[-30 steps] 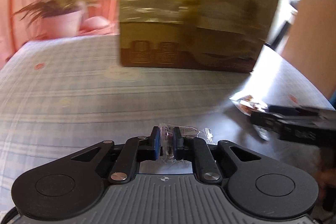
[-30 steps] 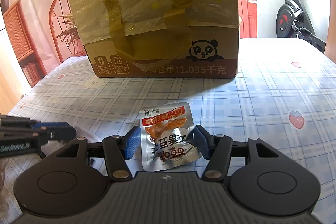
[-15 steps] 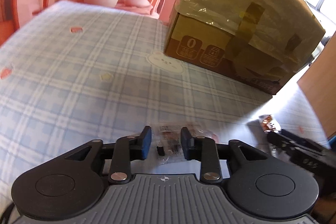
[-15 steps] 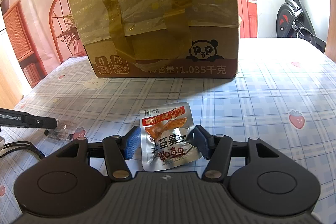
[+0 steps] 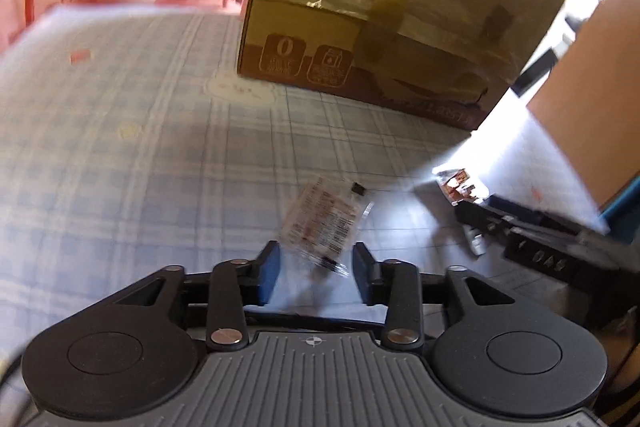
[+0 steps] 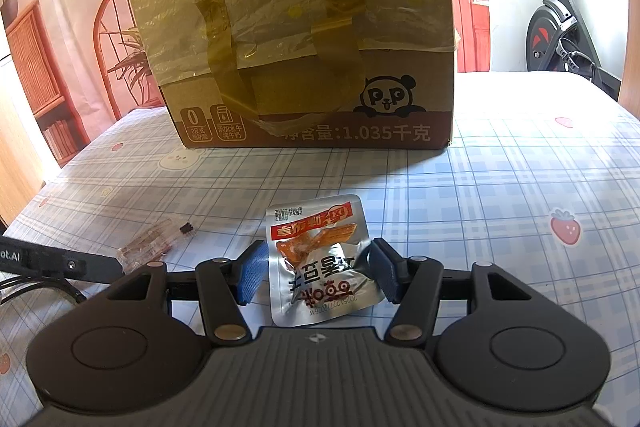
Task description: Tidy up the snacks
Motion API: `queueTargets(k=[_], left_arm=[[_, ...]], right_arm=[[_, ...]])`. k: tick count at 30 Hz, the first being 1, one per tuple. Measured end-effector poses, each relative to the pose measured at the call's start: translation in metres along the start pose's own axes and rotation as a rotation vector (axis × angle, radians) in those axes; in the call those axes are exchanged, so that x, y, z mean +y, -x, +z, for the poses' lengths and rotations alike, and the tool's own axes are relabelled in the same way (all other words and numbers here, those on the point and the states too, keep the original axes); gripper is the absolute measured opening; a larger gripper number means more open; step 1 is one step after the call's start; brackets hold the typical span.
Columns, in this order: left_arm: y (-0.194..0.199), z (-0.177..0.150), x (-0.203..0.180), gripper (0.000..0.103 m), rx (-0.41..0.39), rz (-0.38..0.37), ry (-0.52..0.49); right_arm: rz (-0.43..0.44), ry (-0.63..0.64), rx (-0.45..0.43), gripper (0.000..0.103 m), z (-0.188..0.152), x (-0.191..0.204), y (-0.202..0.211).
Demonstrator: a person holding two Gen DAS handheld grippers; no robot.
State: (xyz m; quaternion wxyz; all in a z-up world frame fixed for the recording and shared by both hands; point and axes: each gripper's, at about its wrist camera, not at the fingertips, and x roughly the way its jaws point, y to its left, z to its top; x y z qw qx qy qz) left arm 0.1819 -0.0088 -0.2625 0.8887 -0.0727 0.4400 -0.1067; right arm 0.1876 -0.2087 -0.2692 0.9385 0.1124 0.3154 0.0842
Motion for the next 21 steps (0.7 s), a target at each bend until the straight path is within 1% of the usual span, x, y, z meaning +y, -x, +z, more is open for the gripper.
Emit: queueTargets(k=[1, 2, 3, 5, 7, 12, 14, 15, 16, 17, 21], left_arm=[[0.0, 0.001, -0.002, 0.055, -0.008, 0.02, -0.031], [0.0, 0.002, -0.004, 0.061, -0.018, 0.034, -0.063], [-0.001, 0.003, -0.006, 0.062, -0.024, 0.038, -0.095], [-0.007, 0.006, -0.007, 0.063, -0.019, 0.021, -0.146], [-0.014, 0.011, -0.007, 0.063, 0.004, -0.003, -0.186], [-0.026, 0.013, -0.021, 0.063, -0.019, 0.021, -0.326], [-0.026, 0.011, -0.024, 0.048, -0.041, 0.006, -0.348], [-0.026, 0.011, -0.025, 0.046, -0.045, 0.006, -0.349], [-0.025, 0.011, -0.025, 0.042, -0.048, 0.002, -0.343], [-0.024, 0.011, -0.024, 0.04, -0.055, 0.0, -0.335], [-0.022, 0.01, -0.018, 0.04, -0.08, 0.003, -0.256]], right_arm=[[-0.001, 0.001, 0.0, 0.059, 0.0, 0.0, 0.0], [-0.001, 0.001, 0.0, 0.059, 0.0, 0.0, 0.0], [-0.001, 0.001, 0.0, 0.059, 0.0, 0.0, 0.0], [-0.002, 0.002, 0.0, 0.059, 0.0, 0.0, 0.0], [-0.001, 0.002, 0.001, 0.059, 0.0, 0.0, 0.0], [-0.002, 0.003, 0.001, 0.059, -0.001, 0.0, 0.0], [-0.002, 0.004, 0.001, 0.059, -0.001, 0.0, 0.0], [-0.002, 0.003, 0.001, 0.059, -0.001, 0.0, 0.0], [-0.001, 0.003, 0.001, 0.059, -0.001, 0.0, 0.0], [-0.001, 0.002, 0.001, 0.059, -0.001, 0.0, 0.0], [-0.002, 0.003, 0.001, 0.059, -0.001, 0.0, 0.0]])
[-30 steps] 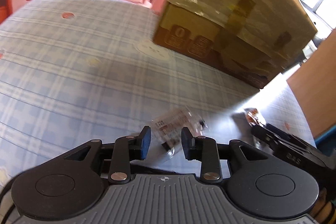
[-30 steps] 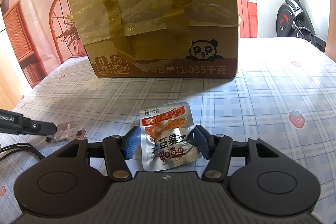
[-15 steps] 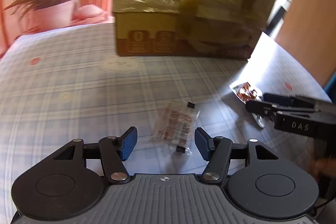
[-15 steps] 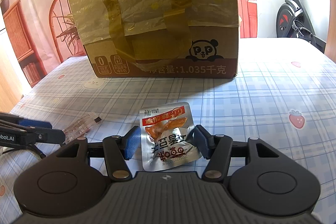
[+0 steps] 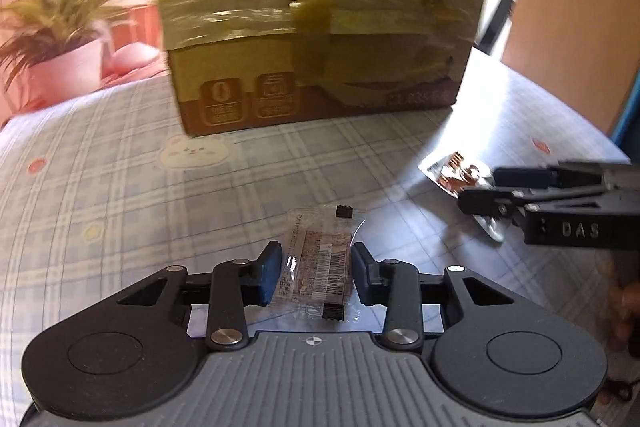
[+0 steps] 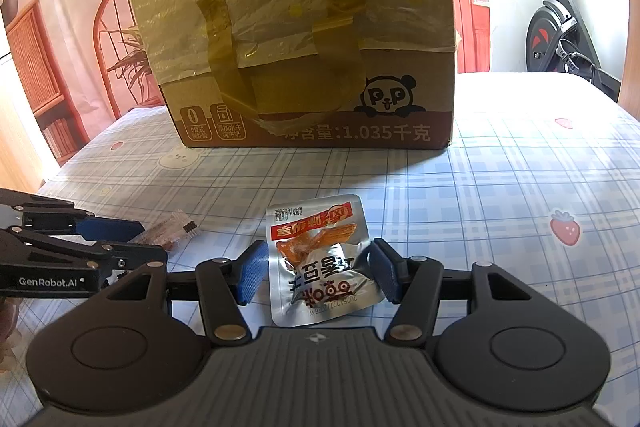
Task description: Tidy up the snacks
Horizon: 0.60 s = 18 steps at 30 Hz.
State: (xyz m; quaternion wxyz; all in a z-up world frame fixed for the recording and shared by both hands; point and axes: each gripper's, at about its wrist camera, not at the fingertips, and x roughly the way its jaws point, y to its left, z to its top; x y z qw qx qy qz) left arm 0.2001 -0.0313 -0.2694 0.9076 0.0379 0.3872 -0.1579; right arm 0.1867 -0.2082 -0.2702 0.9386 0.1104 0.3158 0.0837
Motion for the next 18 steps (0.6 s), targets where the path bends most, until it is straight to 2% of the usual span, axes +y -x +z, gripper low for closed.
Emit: queueTargets(k=[5, 13, 18], left_arm=[[0.013, 0.005, 0.009, 0.04, -0.059, -0.008, 0.074], [0.027, 0.009, 0.018, 0.04, -0.107, -0.037, 0.16], [0.036, 0.008, 0.019, 0.04, -0.132, -0.05, 0.186]], right_arm=[[0.0, 0.013, 0.003, 0.062, 0.0, 0.001, 0.0], [-0.009, 0.052, 0.016, 0.067, 0.0, 0.007, -0.003], [-0.066, 0.153, 0.049, 0.069, 0.002, 0.022, -0.011]])
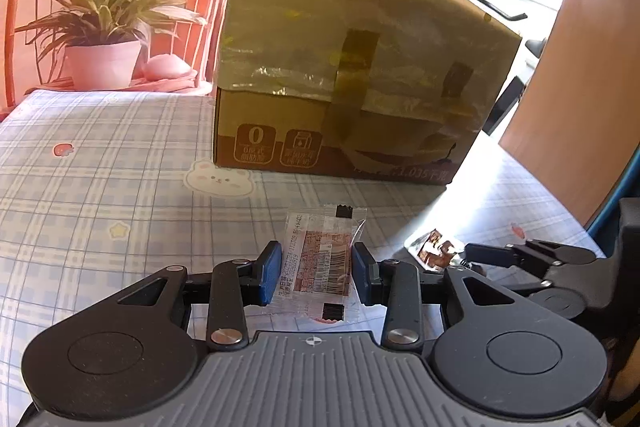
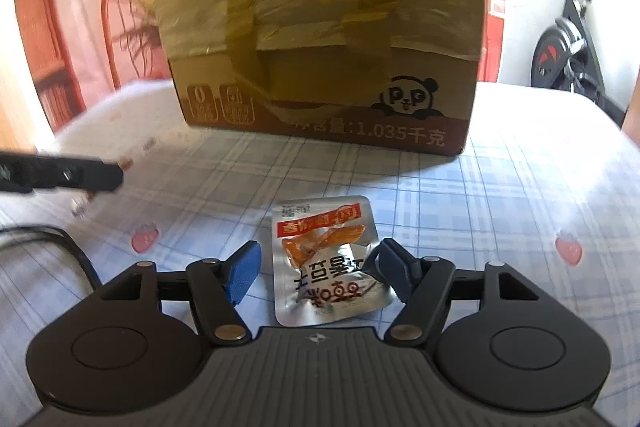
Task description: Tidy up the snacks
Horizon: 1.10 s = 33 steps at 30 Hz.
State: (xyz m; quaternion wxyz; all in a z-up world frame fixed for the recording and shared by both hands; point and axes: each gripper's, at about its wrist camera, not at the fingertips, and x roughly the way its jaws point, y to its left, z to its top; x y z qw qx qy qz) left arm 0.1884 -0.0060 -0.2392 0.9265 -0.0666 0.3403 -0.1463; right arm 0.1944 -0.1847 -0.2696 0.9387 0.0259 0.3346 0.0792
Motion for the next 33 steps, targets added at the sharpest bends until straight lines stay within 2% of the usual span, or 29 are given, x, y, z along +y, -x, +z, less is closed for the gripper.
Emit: queueTargets(k=[4, 6, 7, 8, 13, 14, 17, 21, 24, 25, 26, 30, 31, 33], left_arm=[[0.011, 0.004, 0.004, 0.04, -0.032, -0.003, 0.01], [0.017, 0.007, 0.006, 0.04, -0.049, -0.001, 0.014], [0.018, 0.008, 0.007, 0.04, -0.055, 0.0, 0.017], [0.02, 0.009, 0.008, 0.04, -0.061, 0.0, 0.02], [0.021, 0.011, 0.01, 0.04, -0.071, -0.006, 0.031], [0.021, 0.01, 0.01, 0.04, -0.071, -0.007, 0.032], [0.021, 0.01, 0.009, 0.04, -0.071, -0.012, 0.034], [0.021, 0.009, 0.009, 0.04, -0.071, -0.018, 0.035], [0.021, 0.007, 0.011, 0.04, -0.068, -0.022, 0.04], [0.02, 0.007, 0.011, 0.04, -0.066, -0.023, 0.042], [0.02, 0.006, 0.011, 0.04, -0.063, -0.024, 0.043], [0.019, 0.006, 0.011, 0.04, -0.057, -0.029, 0.047], [0.018, 0.006, 0.011, 0.04, -0.056, -0.03, 0.047], [0.017, 0.005, 0.011, 0.04, -0.054, -0.031, 0.05]], right_arm=[[-0.001, 0.015, -0.001, 0.058, 0.0, 0.002, 0.001], [0.005, -0.002, -0.019, 0.047, 0.001, -0.001, 0.005], [0.005, -0.013, -0.024, 0.032, 0.002, -0.002, 0.007], [0.007, -0.025, -0.031, 0.027, 0.004, -0.003, 0.009], [0.014, -0.022, -0.039, 0.023, 0.006, -0.003, 0.015], [0.015, -0.026, -0.043, 0.02, 0.006, -0.004, 0.016], [0.009, -0.04, -0.059, 0.0, 0.008, -0.005, 0.022], [0.052, -0.072, -0.02, 0.001, 0.008, -0.011, 0.021], [0.057, -0.096, -0.013, 0.013, 0.005, -0.011, 0.021], [0.07, -0.1, -0.004, 0.026, 0.004, -0.011, 0.02], [0.078, -0.101, 0.006, 0.035, 0.002, -0.01, 0.019], [0.09, -0.086, 0.024, 0.041, -0.001, -0.005, 0.015], [0.096, -0.082, 0.033, 0.047, -0.002, -0.004, 0.012], [0.09, -0.061, 0.026, 0.048, -0.002, -0.001, 0.011]])
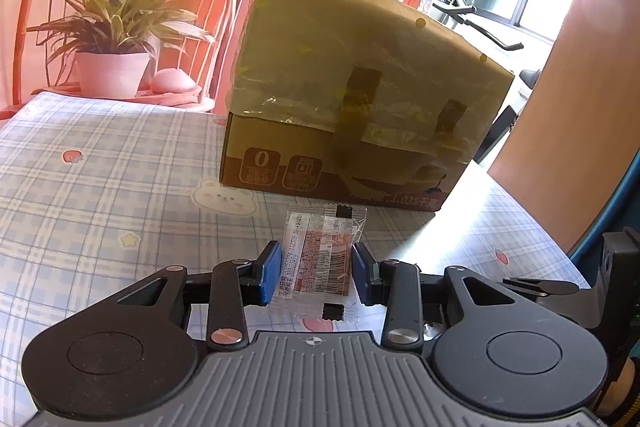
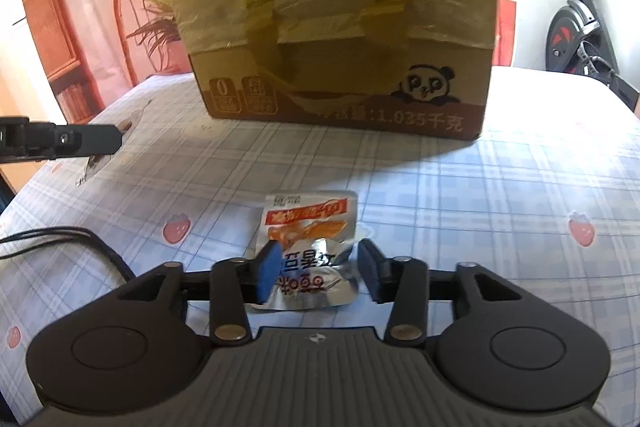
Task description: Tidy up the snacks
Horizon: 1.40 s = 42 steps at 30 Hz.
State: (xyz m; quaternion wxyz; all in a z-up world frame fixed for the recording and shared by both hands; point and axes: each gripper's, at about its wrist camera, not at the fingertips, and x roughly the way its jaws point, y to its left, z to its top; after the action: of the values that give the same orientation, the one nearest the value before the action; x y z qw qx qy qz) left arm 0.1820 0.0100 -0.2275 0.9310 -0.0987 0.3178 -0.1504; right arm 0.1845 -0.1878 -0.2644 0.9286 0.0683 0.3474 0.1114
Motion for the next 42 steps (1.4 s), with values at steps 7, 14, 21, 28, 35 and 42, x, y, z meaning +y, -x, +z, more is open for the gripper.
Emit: queueTargets(k=[7, 14, 21, 28, 35, 42], left_arm=[[-0.001, -0.003, 0.0, 0.04, 0.007, -0.004, 0.007], [0.005, -0.001, 0.003, 0.04, -0.017, 0.003, 0.019], [0.013, 0.026, -0.004, 0.04, -0.086, -0.001, -0.032], [0.025, 0.073, -0.018, 0.04, -0.202, -0.028, -0.078], [0.027, 0.139, -0.047, 0.04, -0.313, -0.044, -0.156], [-0.017, 0.202, -0.056, 0.04, -0.306, 0.015, -0.163]], right_arm=[[-0.054, 0.129, 0.008, 0.049, 0.001, 0.018, -0.01], [-0.047, 0.15, -0.034, 0.031, -0.002, 0.025, -0.002], [-0.032, 0.106, -0.131, 0.013, 0.028, 0.018, 0.023], [0.0, 0.095, -0.296, 0.013, 0.081, 0.013, 0.059], [0.035, 0.108, -0.479, 0.013, 0.158, 0.006, 0.096], [0.076, 0.03, -0.517, 0.013, 0.227, -0.012, 0.069]])
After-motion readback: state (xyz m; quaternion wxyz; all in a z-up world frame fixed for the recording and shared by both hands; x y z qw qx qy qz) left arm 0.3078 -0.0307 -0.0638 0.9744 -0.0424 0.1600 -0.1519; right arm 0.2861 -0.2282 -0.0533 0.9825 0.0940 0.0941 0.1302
